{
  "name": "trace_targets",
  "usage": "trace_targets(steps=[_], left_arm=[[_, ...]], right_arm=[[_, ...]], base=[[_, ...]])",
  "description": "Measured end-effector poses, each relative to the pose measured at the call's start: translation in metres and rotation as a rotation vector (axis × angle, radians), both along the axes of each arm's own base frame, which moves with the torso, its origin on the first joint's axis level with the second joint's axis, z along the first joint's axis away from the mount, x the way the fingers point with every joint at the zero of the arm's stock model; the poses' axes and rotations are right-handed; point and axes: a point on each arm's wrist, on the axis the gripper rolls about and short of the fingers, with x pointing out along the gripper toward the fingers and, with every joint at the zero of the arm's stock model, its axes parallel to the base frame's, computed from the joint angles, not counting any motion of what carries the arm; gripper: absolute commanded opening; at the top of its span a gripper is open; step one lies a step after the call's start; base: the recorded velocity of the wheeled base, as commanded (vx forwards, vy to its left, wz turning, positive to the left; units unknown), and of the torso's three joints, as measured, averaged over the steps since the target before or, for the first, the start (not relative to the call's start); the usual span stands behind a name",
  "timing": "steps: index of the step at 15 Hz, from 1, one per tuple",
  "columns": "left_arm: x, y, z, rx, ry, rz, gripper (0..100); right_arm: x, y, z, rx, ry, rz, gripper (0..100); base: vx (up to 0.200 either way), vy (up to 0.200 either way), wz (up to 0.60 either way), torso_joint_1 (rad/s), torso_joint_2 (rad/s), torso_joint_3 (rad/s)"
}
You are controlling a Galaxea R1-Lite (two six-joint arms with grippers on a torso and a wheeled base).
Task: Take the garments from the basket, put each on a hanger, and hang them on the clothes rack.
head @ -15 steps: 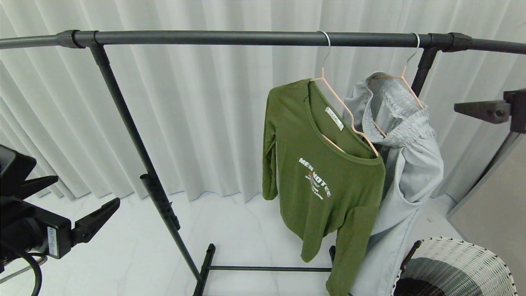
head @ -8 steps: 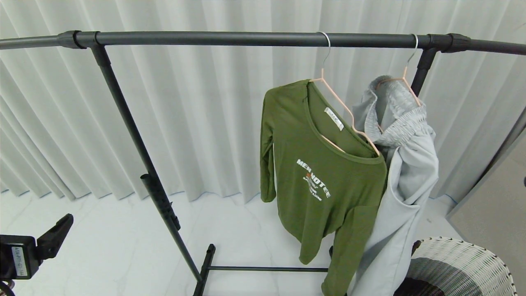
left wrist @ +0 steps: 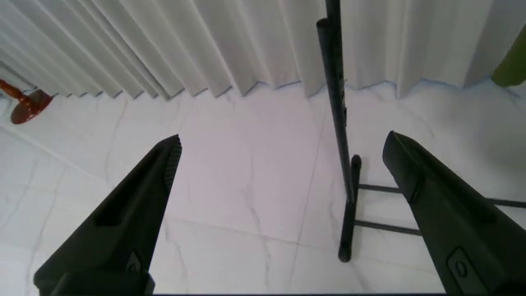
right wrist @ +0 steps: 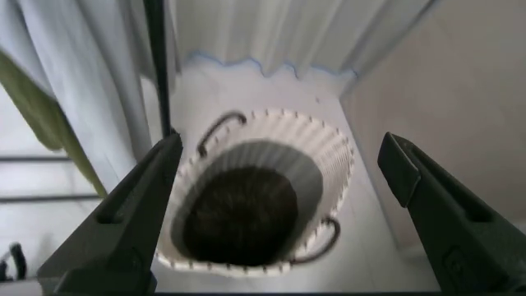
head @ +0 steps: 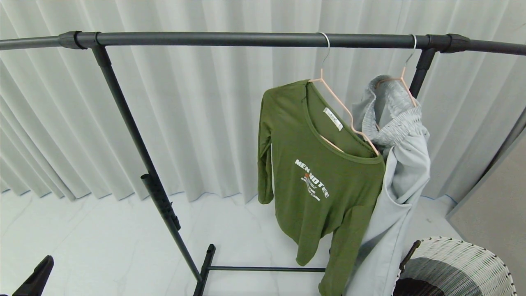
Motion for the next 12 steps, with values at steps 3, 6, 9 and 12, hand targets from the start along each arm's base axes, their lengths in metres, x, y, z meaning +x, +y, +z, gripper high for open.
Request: trace_targets(steps=[3,6,9,12], left_arm=[[-0.023,0.0,-0.023,0.004,-0.049,0.014,100],[-0.048,0.0,-0.05,0.009,-0.09,0.034,100],[-0.064,0.001,-0.063,-0.004,-0.175,0.084,100],[-0.069,0.002,-0.065,-0.051,-0.245,0.128,100]], right_arm=[[-0.019,-0.002,-0.026,-0.017,0.026,-0.079,100],[-0.032,-0.003,-0.039,-0.008,-0.056,-0.089,100],[-0.041,-0.003,-0.041,0.031,-0.217,-0.099,100],[-0.044,-0.004,-0.053,0.018,-0.271,-0.161,100]], base=[[0.0,0.0,0.0,0.0,0.0,0.0],[0.0,0.0,0.0,0.0,0.0,0.0],[0.0,0.0,0.0,0.0,0.0,0.0],[0.0,0.0,0.0,0.0,0.0,0.0]])
